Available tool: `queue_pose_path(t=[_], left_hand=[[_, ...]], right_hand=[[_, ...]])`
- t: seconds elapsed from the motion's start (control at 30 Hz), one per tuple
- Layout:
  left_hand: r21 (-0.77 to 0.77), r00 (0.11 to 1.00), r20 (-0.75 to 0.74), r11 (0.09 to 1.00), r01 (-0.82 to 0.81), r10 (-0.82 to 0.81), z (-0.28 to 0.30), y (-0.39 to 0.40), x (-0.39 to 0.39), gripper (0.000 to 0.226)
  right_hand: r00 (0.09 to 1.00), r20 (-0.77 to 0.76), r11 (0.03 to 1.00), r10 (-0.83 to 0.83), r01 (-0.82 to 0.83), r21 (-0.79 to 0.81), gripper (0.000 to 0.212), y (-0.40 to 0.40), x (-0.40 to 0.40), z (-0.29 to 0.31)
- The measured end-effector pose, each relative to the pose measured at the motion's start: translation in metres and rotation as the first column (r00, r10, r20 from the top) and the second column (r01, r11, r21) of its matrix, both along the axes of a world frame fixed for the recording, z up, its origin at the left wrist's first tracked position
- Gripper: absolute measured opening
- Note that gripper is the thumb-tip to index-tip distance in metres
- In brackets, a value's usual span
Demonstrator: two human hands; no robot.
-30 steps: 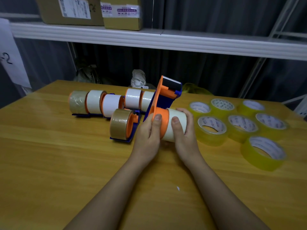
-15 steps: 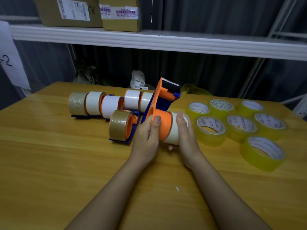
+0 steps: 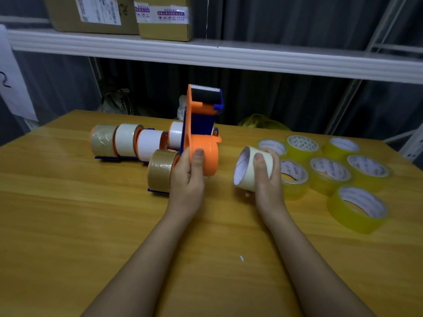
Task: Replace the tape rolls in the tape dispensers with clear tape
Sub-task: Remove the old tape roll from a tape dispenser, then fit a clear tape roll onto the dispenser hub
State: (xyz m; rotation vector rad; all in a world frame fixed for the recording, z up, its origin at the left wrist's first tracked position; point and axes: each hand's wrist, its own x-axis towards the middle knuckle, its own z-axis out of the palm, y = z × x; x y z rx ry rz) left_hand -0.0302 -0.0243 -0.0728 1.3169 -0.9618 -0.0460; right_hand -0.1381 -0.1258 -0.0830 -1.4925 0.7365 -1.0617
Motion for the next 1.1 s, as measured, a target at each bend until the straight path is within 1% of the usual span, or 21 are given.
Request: queue_pose_path(t=[0.03,0.07,0.1,0.13,0.23,0.3,0.33,0.43,0.53,0.63,0.7,0.73,0.8,0.87,0.9,1.0,1.03,1.1], left_hand=[[0.008,1.0,0.009,1.0,0.015,-0.015,-0.001,0.0,0.0,0.021],[0.014,0.999,0.022,1.0,0.027,-0.027,-0.001,-0.001,-0.001,0.021],[0.017,0.999,0.03,0.999,0.034,-0.034,-0.002,-0.002,-0.002,0.021],[0.017,0.999,0.034,0.999,0.036,-0.036,-0.003,-0.002,-0.001,0.022],[0.035,0.999,0.025,0.999,0.034,-0.035,-0.006,-0.003,0.002,0.024],[0.049,0.999,0.026,0.998,0.036,-0.037,-0.007,-0.003,0.002,0.026],[0.054,0.999,0.03,0.998,0.036,-0.038,-0.007,-0.003,0.002,0.027],[0.064,0.998,0.031,0.997,0.048,-0.05,-0.007,-0.004,0.002,0.028],[0.07,0.998,0.026,0.996,0.053,-0.055,-0.007,-0.003,0.002,0.033],[0.073,0.999,0.019,0.996,0.045,-0.047,-0.008,-0.003,0.002,0.033],[0.079,0.999,0.006,0.996,0.041,-0.042,-0.008,-0.004,0.003,0.028],[0.082,0.999,0.001,0.996,0.041,-0.042,-0.008,-0.004,0.003,0.026],[0.088,0.999,-0.004,0.995,0.038,-0.038,-0.008,-0.003,0.004,0.029],[0.081,0.999,-0.02,0.996,0.044,-0.043,-0.007,-0.003,0.004,0.033],[0.076,0.998,-0.03,0.996,0.048,-0.046,-0.006,-0.004,0.003,0.036],[0.077,0.997,-0.038,0.995,0.065,-0.063,-0.003,-0.004,0.0,0.032],[0.078,0.996,-0.04,0.994,0.081,-0.078,-0.003,-0.003,-0.001,0.031],[0.09,0.994,-0.034,0.99,0.11,-0.107,-0.003,-0.002,-0.002,0.036]], right_hand=[[0.999,-0.028,0.997,-0.021,0.018,-0.078,0.038,0.001,-0.001,-0.001],[0.997,-0.072,0.987,-0.041,0.029,-0.16,0.053,0.002,-0.001,-0.003],[0.985,-0.15,0.969,-0.083,0.044,-0.245,0.067,0.001,0.0,-0.007],[0.968,-0.217,0.945,-0.125,0.05,-0.322,0.075,0.001,0.002,-0.01],[0.896,-0.343,0.827,-0.284,0.047,-0.561,0.082,-0.001,0.007,-0.018],[0.853,-0.393,0.758,-0.343,0.004,-0.652,0.081,-0.003,0.01,-0.02],[0.834,-0.422,0.743,-0.356,-0.022,-0.669,0.08,-0.003,0.012,-0.02],[0.78,-0.504,0.744,-0.371,-0.076,-0.664,0.08,-0.007,0.014,-0.022],[0.795,-0.504,0.748,-0.337,-0.099,-0.656,0.084,-0.008,0.015,-0.022],[0.818,-0.496,0.779,-0.292,-0.097,-0.619,0.079,-0.009,0.014,-0.021],[0.827,-0.486,0.789,-0.283,-0.088,-0.608,0.07,-0.009,0.012,-0.019],[0.837,-0.46,0.779,-0.296,-0.067,-0.623,0.062,-0.009,0.01,-0.018],[0.829,-0.401,0.725,-0.389,0.008,-0.688,0.044,-0.013,0.004,-0.016],[0.752,-0.402,0.67,-0.522,0.07,-0.739,0.037,-0.02,-0.004,-0.015],[0.694,-0.439,0.671,-0.57,0.084,-0.737,0.038,-0.024,-0.01,-0.013],[0.53,-0.586,0.733,-0.613,0.107,-0.671,0.044,-0.032,-0.025,-0.01],[0.484,-0.63,0.752,-0.607,0.096,-0.652,0.046,-0.033,-0.028,-0.009],[0.39,-0.709,0.779,-0.588,0.036,-0.626,0.05,-0.034,-0.03,-0.011]])
